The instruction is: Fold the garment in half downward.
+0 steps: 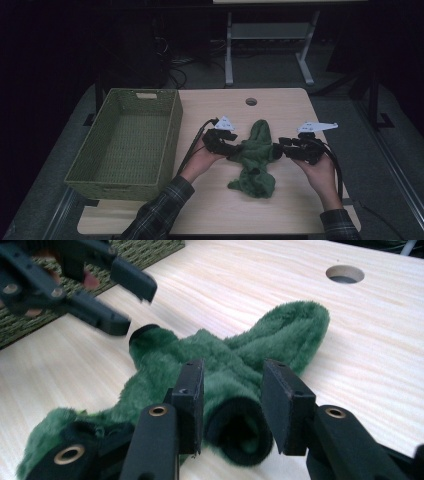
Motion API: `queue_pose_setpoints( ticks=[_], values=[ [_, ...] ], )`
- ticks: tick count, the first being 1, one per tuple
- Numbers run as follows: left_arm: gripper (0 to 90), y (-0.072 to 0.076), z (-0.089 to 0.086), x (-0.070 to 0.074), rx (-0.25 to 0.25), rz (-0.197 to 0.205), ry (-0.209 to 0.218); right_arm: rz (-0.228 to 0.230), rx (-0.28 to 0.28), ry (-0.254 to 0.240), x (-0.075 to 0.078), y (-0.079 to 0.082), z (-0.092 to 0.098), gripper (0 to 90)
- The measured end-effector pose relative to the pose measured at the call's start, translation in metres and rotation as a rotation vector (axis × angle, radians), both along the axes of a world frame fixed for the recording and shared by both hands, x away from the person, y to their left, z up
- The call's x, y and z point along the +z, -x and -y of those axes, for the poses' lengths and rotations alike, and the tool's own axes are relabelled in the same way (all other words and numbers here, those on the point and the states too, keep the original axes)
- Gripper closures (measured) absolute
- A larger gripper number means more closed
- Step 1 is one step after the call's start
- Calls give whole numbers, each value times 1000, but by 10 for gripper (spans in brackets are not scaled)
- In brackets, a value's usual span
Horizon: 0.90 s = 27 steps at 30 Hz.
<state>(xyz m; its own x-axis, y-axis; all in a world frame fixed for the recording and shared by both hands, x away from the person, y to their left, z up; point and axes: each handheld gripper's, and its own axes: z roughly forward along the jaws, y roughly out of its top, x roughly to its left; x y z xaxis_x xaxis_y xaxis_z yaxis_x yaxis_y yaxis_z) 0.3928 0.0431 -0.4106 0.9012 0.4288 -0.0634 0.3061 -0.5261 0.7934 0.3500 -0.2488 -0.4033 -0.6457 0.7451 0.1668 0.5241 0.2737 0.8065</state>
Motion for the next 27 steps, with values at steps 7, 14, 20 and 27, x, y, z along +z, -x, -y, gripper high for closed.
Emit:
queue_pose_setpoints(
  ticks=[7,14,20,27],
  values=[
    [522,34,19,6,-148,-8,42,-6,-11,16,-1,-14,-3,613],
    [747,52,28,-9,-235,-55,32,-29,-14,22,-2,-37,-9,606],
    [748,56,35,-27,-255,-75,-24,-42,-16,27,-2,-51,-15,595],
    [794,64,35,-42,-252,-91,-55,-35,-14,36,1,-70,-21,579]
  ],
)
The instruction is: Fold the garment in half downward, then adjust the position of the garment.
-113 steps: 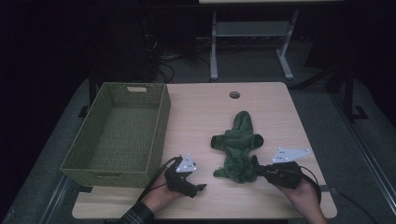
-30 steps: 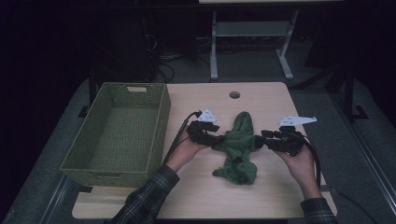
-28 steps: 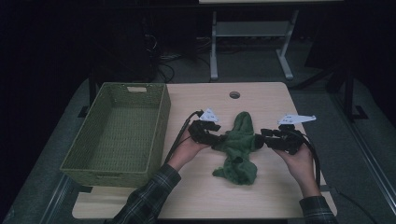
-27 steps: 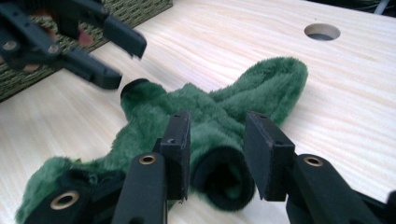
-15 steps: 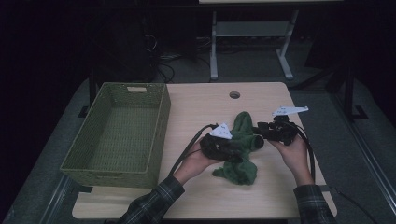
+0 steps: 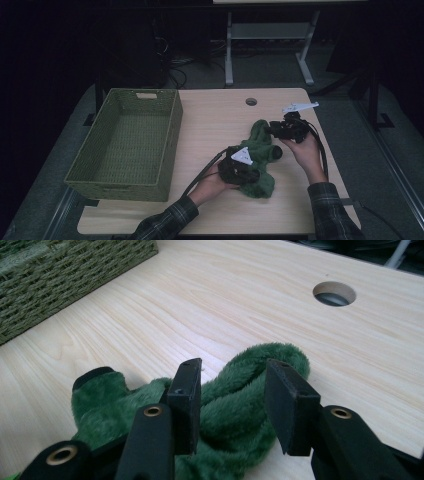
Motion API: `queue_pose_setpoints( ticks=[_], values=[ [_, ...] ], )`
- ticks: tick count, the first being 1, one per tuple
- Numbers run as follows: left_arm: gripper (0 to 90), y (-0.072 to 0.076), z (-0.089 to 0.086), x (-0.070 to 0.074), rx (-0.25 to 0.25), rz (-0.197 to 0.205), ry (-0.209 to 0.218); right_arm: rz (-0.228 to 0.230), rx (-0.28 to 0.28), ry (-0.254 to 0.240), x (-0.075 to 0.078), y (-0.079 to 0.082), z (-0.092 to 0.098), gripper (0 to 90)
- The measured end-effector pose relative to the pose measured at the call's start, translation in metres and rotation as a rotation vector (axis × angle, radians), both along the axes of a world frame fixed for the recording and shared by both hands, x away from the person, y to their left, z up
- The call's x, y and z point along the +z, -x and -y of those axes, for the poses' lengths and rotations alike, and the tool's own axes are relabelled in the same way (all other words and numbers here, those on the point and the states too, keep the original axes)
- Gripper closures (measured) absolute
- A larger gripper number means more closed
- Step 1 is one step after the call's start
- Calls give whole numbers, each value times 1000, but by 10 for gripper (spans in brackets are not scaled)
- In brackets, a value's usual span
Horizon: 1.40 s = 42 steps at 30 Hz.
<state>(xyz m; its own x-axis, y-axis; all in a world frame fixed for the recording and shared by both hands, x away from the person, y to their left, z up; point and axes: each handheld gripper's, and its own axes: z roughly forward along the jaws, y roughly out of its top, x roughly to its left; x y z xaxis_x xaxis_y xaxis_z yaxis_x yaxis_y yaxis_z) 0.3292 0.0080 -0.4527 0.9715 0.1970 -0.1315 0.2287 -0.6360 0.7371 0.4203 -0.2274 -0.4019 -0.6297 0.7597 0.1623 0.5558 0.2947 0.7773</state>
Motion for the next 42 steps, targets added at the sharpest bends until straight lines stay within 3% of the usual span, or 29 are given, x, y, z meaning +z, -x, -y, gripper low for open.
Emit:
queue_pose_setpoints(
  ticks=[17,23,26,31,32,34,36,42],
  values=[
    [805,1,-1,-7,0,-5,15,-7,-59,14,-6,-47,0,579],
    [806,2,-1,-7,3,-6,14,-64,-66,40,-20,-64,-3,571],
    [806,2,-1,-7,-1,0,13,-69,-71,46,-28,-70,-6,571],
    [806,3,0,-7,0,8,9,-130,-64,68,-45,-77,-7,569],
    [805,3,0,-7,1,10,7,-146,-64,69,-48,-78,-7,594],
    [806,3,0,-7,2,12,6,-174,-47,65,-52,-79,-8,727],
    [806,3,0,-7,3,11,6,-172,-39,67,-52,-78,-8,827],
    [800,3,0,-7,12,2,15,-118,-18,-9,-33,-71,-3,864]
  ],
)
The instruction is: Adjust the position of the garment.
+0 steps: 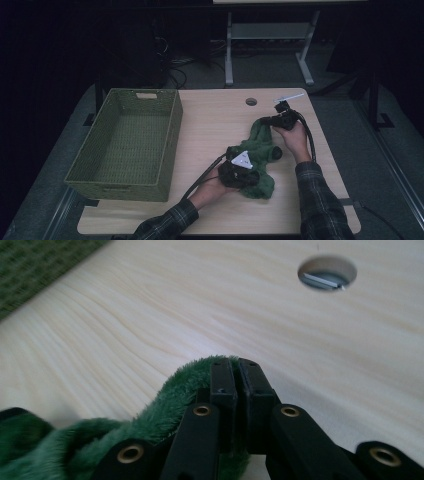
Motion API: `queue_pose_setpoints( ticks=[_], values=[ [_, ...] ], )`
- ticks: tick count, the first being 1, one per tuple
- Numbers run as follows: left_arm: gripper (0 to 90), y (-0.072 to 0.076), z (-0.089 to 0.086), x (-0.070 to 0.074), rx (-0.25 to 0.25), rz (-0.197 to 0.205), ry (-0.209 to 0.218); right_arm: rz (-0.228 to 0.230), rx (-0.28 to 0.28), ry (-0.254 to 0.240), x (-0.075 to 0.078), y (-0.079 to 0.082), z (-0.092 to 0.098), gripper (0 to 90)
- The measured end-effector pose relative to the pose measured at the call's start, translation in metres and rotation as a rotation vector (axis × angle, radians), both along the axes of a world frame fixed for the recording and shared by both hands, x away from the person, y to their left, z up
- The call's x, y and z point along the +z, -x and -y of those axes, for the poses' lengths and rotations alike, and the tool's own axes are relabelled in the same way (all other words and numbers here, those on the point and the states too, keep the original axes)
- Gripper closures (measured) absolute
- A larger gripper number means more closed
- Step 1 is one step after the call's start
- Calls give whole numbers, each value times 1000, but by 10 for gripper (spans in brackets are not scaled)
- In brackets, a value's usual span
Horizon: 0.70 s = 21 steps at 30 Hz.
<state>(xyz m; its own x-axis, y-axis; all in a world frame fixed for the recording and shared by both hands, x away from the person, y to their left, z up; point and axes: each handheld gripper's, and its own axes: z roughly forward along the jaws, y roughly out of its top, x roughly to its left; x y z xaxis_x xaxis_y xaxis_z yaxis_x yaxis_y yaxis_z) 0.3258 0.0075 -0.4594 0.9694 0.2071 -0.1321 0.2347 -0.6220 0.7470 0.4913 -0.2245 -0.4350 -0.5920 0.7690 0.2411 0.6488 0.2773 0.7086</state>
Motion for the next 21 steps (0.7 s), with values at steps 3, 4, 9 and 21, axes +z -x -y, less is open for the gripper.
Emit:
queue_pose_setpoints(
  ticks=[3,4,9,21],
  values=[
    [791,-1,0,0,2,-3,4,39,11,-32,15,6,2,868],
    [788,-1,0,0,3,-5,6,56,16,-47,19,8,3,870],
    [682,-6,-6,11,30,-4,46,110,51,-93,40,20,5,870],
    [492,-42,-45,52,247,131,79,220,176,-161,75,51,-1,871]
  ],
)
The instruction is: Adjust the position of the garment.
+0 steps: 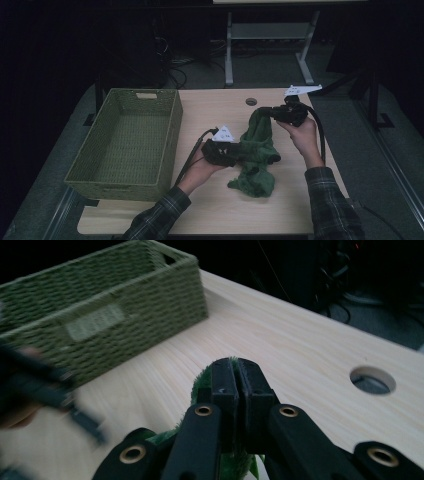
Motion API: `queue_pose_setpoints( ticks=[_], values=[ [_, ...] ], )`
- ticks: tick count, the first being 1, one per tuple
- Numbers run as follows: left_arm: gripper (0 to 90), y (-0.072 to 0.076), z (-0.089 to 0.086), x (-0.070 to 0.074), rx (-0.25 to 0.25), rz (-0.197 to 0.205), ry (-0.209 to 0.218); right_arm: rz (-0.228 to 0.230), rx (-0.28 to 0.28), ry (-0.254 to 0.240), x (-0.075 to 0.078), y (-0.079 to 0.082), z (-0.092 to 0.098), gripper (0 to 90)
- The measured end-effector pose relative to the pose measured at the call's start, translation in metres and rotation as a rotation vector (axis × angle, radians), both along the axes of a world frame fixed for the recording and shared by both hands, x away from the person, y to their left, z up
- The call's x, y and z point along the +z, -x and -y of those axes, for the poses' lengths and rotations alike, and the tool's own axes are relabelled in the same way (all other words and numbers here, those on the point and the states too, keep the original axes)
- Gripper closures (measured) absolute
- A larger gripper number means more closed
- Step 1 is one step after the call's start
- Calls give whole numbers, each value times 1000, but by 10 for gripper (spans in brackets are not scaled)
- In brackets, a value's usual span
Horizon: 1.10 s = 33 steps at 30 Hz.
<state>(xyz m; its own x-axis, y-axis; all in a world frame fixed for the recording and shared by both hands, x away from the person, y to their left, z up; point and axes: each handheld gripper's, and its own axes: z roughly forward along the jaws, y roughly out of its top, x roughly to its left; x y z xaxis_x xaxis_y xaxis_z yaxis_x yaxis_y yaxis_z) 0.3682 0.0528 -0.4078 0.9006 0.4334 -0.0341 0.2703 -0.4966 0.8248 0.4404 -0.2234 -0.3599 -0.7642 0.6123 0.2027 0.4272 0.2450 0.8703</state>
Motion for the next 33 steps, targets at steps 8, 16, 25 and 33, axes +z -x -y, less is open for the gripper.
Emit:
queue_pose_setpoints(
  ticks=[8,16,25,33],
  values=[
    [447,-37,5,13,67,-4,54,60,58,0,16,16,-1,871],
    [480,-60,25,3,19,-57,26,67,90,0,17,20,-1,870],
    [842,-54,25,1,-24,-79,-32,89,78,-6,22,25,9,870],
    [851,-23,13,14,47,-42,6,58,-45,8,14,18,9,709]
  ],
)
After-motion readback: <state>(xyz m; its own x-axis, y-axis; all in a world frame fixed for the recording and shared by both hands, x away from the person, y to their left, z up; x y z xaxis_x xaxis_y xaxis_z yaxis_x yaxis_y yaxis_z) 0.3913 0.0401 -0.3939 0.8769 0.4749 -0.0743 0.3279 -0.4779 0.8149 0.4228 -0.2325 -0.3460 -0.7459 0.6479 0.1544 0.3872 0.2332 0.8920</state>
